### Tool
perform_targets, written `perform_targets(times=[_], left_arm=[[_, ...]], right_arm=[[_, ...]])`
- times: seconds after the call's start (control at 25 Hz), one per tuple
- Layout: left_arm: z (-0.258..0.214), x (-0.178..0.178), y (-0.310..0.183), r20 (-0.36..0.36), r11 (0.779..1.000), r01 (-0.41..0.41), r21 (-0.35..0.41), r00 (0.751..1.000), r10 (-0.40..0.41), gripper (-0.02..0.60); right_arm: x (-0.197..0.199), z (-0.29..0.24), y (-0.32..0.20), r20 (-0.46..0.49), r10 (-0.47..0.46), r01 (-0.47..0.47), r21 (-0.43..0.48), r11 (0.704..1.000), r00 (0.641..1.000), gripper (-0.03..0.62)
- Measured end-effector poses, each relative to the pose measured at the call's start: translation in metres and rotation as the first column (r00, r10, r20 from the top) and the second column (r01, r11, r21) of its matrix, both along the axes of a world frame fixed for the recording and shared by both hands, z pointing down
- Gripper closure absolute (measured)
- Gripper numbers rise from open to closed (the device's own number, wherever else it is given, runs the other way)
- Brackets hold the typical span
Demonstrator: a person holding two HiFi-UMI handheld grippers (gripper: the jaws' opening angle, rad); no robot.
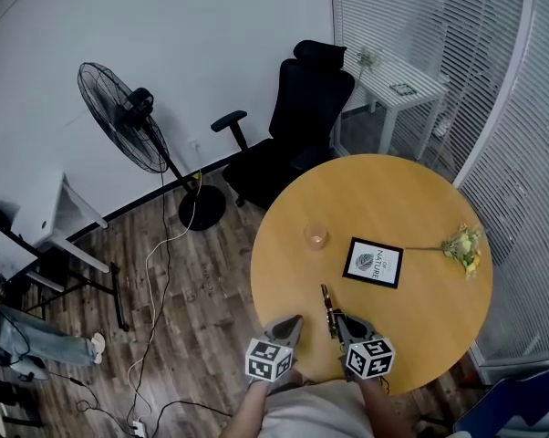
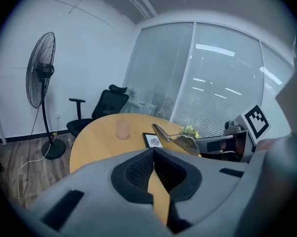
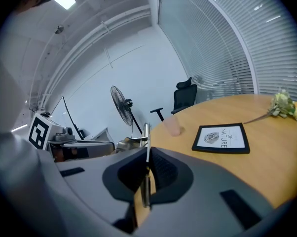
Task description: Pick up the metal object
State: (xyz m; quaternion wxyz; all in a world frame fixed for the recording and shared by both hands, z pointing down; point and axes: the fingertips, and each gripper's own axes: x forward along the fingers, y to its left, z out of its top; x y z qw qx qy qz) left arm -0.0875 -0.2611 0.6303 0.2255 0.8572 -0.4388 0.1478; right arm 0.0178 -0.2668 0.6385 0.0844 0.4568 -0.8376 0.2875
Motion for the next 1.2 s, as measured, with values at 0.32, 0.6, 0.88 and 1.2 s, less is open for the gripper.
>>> perform_targets(times=[0.32,0.6,0.88,1.2], left_arm=[[-0.0011,-0.0038,-0.0012,-0.007,1.0,0.014,0.003,1.0,-0.014,0.572],[-0.0017,-0.0009,-0.0002,-0.008,1.0,0.007,0.007,1.0,-0.006,0.572],[0.0012,0.0018,0.004,-0.005,1.0,-0.001,0.006,1.0,0.001,0.572],[-0.0036,-0.0045,0.0006,-0.004,1.0,0.004,0.005,1.0,-0.004,0.572]], right_arm=[[-0.0015,0.0025,-0.0001,0.003,-0.008,0.008,-0.01,1.0,1.0,0.594],[0.0005,0.0042,0.0005,0.005,-0.003,0.003,-0.013,1.0,1.0,0.594],[0.0012,0.0065,0.0046,0.004,-0.006,0.006,-0.01,1.0,1.0,0.594],[-0.0042,0.0018,0.0006,0.0,-0.009,0.009,-0.011,1.0,1.0,0.594]])
